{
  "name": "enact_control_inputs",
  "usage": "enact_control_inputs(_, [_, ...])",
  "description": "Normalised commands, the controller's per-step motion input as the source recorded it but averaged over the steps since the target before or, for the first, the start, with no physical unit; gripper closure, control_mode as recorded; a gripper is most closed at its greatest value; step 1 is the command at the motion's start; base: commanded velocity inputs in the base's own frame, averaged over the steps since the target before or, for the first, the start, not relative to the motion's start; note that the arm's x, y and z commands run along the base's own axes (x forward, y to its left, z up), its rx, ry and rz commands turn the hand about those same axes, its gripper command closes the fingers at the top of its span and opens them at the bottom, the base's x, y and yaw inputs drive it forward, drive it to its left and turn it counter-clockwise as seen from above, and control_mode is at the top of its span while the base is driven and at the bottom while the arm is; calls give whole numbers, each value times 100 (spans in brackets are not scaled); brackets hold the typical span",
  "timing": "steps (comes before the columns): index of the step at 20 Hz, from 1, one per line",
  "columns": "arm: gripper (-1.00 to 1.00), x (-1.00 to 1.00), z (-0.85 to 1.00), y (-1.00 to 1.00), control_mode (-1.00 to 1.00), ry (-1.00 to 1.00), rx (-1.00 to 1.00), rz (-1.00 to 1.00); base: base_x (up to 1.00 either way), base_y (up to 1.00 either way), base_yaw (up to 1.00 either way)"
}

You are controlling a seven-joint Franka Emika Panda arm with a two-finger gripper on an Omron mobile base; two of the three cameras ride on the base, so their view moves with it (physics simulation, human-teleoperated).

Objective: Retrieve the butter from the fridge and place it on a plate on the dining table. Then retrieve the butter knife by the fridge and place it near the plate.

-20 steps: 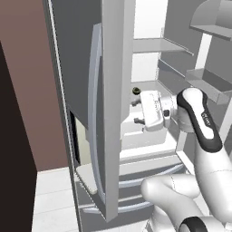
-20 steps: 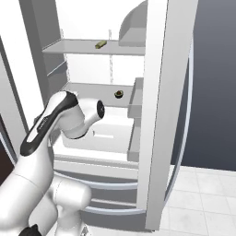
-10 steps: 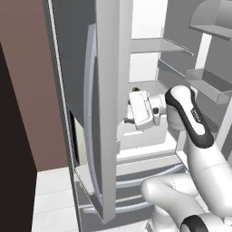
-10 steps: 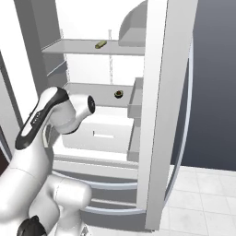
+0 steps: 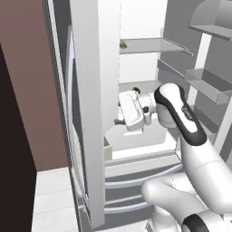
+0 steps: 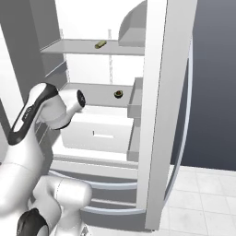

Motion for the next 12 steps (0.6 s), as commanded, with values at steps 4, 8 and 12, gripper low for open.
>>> enact_control_inputs(4, [-100, -17, 0, 43, -100, 0, -4, 4, 0, 0, 0])
enact_control_inputs(8, [-100, -23, 0, 41, -100, 0, -3, 2, 0, 0, 0])
enact_control_inputs(12, [-100, -24, 0, 37, -100, 0, -2, 1, 0, 0, 0])
